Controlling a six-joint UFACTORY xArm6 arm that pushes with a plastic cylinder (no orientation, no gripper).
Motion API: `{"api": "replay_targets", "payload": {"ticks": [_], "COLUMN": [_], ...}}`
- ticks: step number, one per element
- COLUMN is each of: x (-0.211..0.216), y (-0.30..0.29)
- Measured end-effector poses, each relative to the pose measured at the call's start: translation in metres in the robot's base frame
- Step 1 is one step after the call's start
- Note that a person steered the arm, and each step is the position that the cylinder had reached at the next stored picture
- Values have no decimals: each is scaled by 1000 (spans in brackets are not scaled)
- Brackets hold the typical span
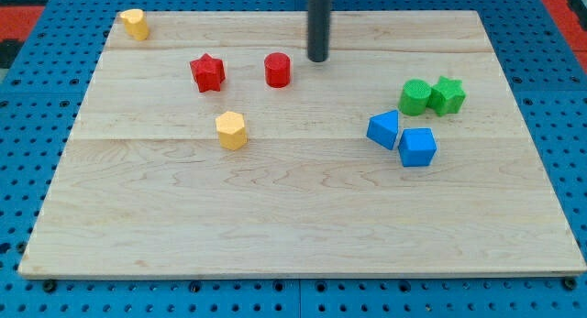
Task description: Move the yellow hexagon closer to the red star
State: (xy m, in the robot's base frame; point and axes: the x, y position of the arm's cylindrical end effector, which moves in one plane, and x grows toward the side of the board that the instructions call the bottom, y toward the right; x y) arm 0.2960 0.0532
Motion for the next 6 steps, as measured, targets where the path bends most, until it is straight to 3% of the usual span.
{"api": "replay_targets", "payload": {"ticks": [1,2,3,4,6], "x": [36,38,58,132,151], "y": [-30,-62,-39,-31,-145]}}
